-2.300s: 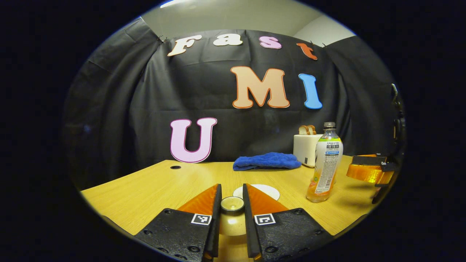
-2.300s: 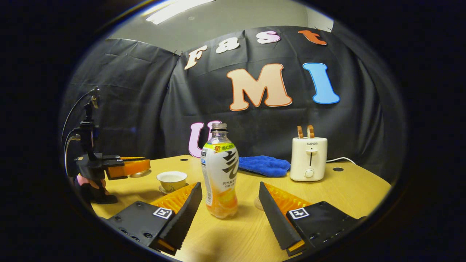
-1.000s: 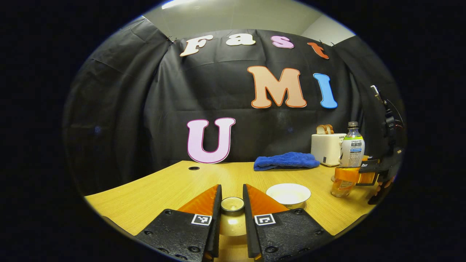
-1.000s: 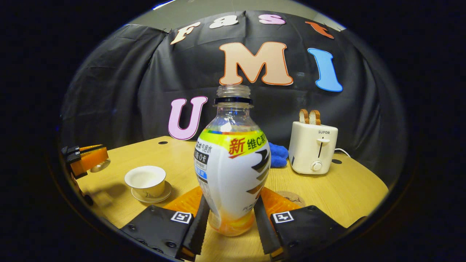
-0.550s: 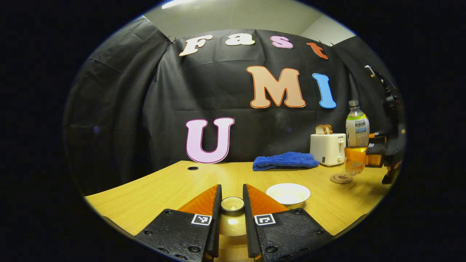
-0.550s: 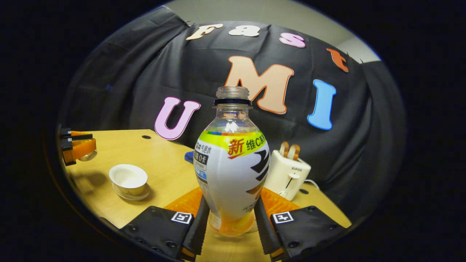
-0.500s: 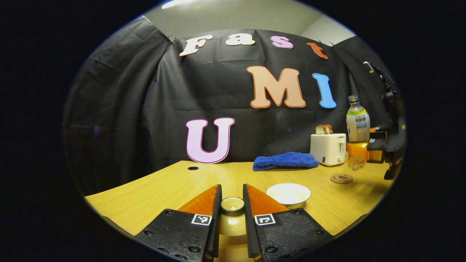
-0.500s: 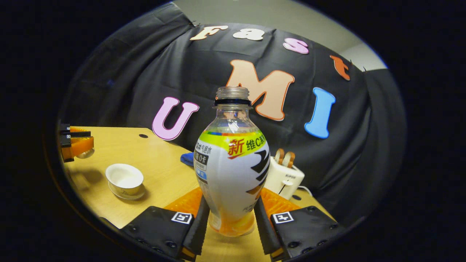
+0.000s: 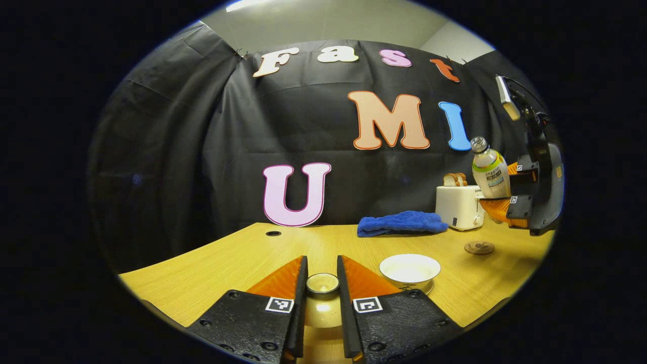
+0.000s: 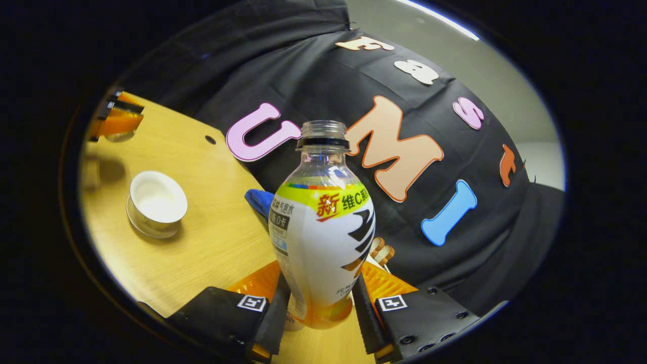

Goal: Open the teacup lid with one hand, grasp the water bottle and pour water into the teacup with the other hand; after pouring, place the water bottle on the coaster and then close the teacup lid.

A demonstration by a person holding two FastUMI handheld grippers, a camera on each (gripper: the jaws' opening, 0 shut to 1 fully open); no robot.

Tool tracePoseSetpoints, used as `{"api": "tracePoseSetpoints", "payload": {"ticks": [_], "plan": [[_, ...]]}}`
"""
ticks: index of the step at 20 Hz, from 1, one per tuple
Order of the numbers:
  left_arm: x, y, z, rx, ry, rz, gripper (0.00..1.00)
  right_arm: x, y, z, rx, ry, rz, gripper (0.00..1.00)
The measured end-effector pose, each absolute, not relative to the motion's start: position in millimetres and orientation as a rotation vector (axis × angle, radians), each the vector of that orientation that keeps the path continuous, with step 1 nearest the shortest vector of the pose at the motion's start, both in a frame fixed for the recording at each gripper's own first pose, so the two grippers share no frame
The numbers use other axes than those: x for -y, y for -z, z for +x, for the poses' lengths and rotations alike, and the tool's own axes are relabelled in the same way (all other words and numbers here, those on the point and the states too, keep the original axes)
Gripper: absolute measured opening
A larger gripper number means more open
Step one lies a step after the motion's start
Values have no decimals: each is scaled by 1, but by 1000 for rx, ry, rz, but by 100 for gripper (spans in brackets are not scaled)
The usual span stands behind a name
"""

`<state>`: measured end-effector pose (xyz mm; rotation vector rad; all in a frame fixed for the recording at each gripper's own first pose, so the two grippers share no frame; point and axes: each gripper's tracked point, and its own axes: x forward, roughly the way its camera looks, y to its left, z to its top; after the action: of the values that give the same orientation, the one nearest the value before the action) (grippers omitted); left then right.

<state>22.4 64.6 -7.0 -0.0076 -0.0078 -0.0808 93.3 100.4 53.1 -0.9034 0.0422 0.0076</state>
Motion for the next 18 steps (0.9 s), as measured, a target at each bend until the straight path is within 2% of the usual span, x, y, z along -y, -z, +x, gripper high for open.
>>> {"api": "tracePoseSetpoints", "payload": {"ticks": [2,14,15,18], "plan": [[-66,7,23,8,80,-8,28,-109,-43,100,-45,-13,-987,66],[-66,8,23,4,81,-11,28,-132,19,116,-52,-55,-1363,66],[-66,7,23,4,81,-11,28,-133,17,115,-42,-52,-1391,63],[-67,8,23,3,81,-11,28,-133,18,115,-18,-52,-1474,63]]}}
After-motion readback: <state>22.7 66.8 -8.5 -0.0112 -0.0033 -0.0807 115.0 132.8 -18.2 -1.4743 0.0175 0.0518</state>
